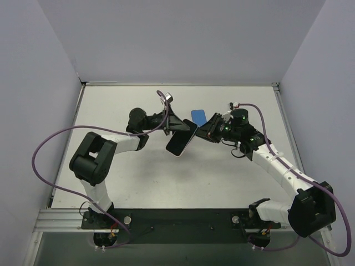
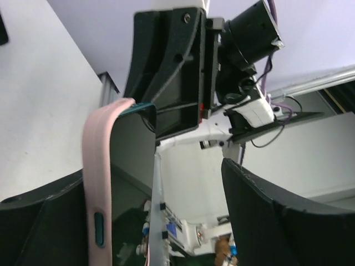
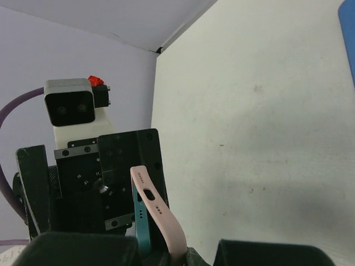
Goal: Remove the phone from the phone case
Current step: Remove the phone case from the phone.
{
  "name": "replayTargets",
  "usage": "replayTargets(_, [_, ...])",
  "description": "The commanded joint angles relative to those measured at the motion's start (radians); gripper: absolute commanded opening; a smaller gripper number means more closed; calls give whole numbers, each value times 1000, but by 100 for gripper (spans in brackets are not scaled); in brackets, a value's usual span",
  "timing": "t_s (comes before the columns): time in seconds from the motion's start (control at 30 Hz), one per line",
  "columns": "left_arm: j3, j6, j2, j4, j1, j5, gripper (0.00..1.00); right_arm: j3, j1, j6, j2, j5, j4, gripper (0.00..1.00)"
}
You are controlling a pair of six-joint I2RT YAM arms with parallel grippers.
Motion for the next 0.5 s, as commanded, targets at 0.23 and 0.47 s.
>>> replayTargets(0.23, [-84, 551, -213, -452, 38, -216, 90, 119, -4, -210, 2, 75, -427, 0])
replayTargets(0.47, [-21, 788, -250, -934, 38, -387, 92, 257, 29, -317, 95, 257, -662, 0])
